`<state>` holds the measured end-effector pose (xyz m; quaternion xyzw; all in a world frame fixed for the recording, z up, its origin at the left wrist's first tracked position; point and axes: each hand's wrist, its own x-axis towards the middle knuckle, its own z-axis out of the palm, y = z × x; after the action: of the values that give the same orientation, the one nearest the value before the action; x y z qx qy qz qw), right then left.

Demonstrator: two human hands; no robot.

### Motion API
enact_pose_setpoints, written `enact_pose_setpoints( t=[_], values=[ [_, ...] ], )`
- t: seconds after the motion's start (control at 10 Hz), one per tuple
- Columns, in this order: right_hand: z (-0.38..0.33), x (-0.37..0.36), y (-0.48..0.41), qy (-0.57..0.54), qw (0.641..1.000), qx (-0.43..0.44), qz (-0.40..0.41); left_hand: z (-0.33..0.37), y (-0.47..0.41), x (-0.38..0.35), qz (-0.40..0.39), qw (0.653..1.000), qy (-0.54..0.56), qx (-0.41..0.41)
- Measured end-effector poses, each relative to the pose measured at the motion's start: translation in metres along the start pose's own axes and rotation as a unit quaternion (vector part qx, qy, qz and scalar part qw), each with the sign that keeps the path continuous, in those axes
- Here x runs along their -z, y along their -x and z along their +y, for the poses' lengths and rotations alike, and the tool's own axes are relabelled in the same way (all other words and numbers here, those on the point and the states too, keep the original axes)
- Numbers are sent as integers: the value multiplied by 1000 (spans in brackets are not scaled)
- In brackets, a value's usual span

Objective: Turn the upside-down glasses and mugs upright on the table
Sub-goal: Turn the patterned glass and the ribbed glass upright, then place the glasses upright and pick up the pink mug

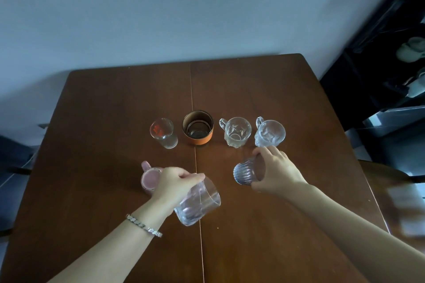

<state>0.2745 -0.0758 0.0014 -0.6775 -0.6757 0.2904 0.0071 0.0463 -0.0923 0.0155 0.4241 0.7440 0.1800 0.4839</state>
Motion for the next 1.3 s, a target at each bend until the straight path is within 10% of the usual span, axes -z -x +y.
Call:
enact_pose_setpoints(
  t=[0.6, 1.3],
  values=[
    [-13, -29, -34, 90, 996, -21, -2, -34, -30, -44, -51, 980, 186, 55],
    [-30, -9, -8, 113, 993, 40, 6, -55, -40, -62, -98, 991, -37, -84]
  ],
)
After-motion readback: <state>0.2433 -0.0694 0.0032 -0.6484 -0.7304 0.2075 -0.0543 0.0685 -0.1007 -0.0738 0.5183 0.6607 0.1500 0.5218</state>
